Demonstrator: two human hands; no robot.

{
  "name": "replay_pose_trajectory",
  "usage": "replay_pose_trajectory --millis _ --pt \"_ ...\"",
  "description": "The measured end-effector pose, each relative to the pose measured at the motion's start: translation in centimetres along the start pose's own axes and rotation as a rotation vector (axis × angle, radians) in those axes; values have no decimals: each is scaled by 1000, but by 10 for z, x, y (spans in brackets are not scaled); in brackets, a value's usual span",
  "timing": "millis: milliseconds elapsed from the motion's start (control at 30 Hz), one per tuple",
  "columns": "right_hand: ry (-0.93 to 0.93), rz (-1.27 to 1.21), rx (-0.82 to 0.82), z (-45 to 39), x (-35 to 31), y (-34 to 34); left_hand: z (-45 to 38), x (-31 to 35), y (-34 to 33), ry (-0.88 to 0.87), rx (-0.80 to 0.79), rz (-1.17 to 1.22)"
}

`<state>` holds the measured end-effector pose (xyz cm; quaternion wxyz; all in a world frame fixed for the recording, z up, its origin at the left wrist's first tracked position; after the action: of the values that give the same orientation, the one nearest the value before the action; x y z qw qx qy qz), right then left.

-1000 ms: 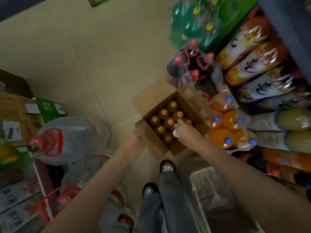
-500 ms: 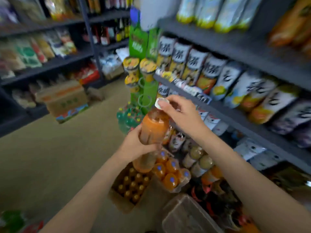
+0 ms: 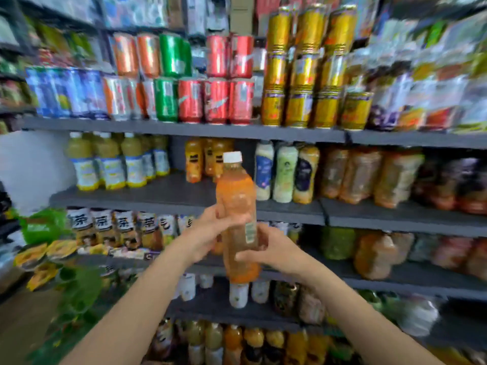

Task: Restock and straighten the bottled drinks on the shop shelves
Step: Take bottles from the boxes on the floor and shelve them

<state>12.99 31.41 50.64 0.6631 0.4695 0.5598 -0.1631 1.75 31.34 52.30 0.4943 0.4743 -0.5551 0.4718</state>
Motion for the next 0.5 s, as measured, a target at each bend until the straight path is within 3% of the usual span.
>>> replay_pose_trajectory --millis 100,233,400,500 --pt "64 115 239 24 21 81 -41 24 -87 -115 -192 -187" --pt "20 272 529 47 68 196 -106 37 -179 -254 -223 -420" --pt "-204 553 755 55 143 321 -182 -8 -250 -147 -205 -633" --pt "-341 547 789 44 188 362 -215 -32 -261 -54 -162 -671"
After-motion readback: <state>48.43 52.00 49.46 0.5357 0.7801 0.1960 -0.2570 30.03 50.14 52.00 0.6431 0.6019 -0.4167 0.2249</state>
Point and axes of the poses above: each hand's wrist, its own z-axis away from the middle knuckle, its own y-axis out of the back of the hand, x = y × z, the point moved 7 cm from there along -z, towards the middle knuckle, and after that the axes turned 2 degrees about z, right-handed, at the moved point
